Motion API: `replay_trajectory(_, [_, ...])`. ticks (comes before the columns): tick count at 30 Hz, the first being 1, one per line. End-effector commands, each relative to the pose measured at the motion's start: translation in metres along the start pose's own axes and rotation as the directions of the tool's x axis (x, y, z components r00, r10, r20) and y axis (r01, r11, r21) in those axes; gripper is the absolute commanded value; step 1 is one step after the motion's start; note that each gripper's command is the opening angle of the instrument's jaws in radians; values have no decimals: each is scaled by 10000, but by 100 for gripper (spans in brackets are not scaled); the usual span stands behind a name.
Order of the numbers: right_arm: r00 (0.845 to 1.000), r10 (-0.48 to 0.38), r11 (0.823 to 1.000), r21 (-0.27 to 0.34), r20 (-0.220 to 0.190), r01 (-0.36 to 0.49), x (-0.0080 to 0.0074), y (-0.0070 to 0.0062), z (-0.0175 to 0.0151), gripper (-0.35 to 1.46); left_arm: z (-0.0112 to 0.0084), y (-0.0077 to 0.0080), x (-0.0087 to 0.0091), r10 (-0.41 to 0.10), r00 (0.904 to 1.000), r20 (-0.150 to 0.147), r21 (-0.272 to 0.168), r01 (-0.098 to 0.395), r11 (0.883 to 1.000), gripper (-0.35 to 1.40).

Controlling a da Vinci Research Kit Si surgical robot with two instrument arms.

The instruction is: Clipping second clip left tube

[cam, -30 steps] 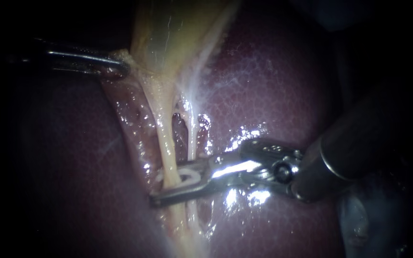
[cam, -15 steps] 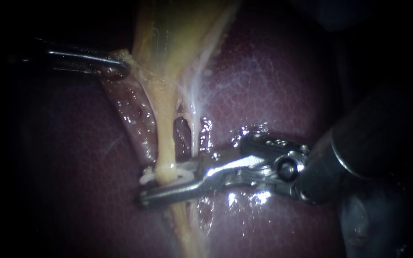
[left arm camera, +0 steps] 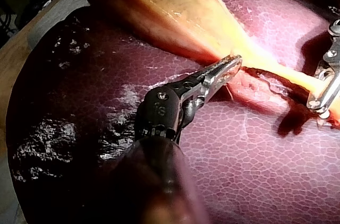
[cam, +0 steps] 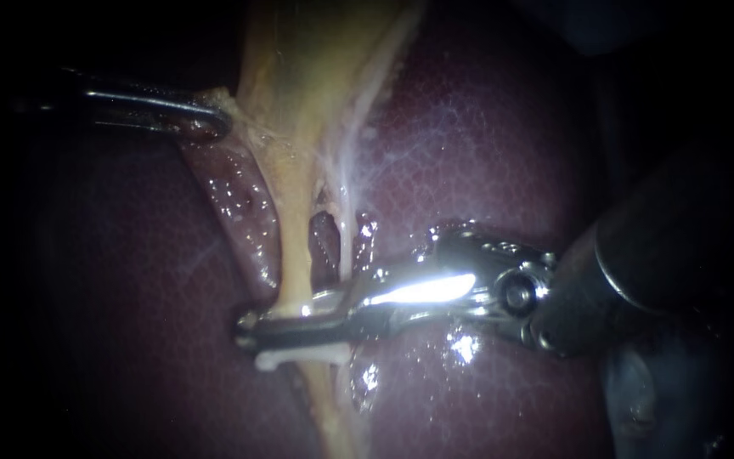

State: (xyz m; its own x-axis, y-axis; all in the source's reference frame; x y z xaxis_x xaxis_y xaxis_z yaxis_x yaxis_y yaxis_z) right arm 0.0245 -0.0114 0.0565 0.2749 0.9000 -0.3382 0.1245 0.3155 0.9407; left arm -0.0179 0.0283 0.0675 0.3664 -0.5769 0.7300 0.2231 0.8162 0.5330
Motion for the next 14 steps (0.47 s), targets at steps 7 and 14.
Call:
replay_trajectory(7, [10000, -13, 10000, -48, -27, 13, -2, 3, 2, -35, 0, 0, 0, -2, 10000, 0, 0, 2, 10000, -35])
replay_trajectory(14, [10000, -12, 10000, -54, -31, 12, -1, 6, 1, -35, 0, 0, 0, -2, 10000, 0, 0, 2, 10000, -35])
